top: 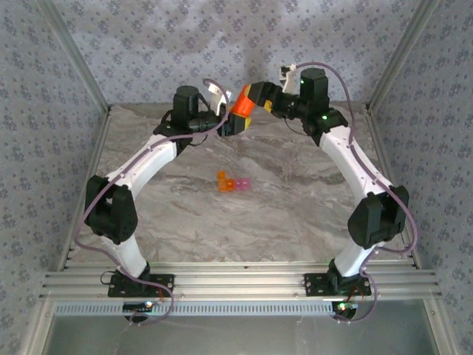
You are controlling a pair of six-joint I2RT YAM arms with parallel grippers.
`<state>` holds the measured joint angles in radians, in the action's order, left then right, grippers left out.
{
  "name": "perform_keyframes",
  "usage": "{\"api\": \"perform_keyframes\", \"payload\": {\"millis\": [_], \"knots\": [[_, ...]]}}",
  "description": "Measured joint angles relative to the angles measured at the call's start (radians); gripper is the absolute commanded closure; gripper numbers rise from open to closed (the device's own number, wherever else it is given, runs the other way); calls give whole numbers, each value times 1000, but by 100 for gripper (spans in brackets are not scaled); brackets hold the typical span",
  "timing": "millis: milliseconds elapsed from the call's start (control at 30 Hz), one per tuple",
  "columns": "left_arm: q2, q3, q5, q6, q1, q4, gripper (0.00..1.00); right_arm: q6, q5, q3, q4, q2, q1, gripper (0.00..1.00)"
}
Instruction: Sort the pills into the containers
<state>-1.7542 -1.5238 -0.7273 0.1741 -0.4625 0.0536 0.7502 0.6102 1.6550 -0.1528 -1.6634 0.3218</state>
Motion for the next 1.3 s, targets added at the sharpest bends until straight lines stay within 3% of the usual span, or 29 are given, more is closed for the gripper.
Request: {"api": "perform_keyframes", "payload": {"millis": [300,700,800,1033,1300], "knots": [[0,0,64,-79,-16,-51,100,101,-188,86,-207,55,-19,13],[0,-21,101,-178,-56,-141,100,126,-233,201,-333,-54,37,14],[0,-21,105,-185,-58,-149,100,125,-237,201,-351,-64,41,20],[0,-21,113,-187,-60,-164,100,118,-230,201,-353,-66,41,50],[0,-21,111,-170,-60,-163,100,27,-130,135,-259,-50,5,53]]}}
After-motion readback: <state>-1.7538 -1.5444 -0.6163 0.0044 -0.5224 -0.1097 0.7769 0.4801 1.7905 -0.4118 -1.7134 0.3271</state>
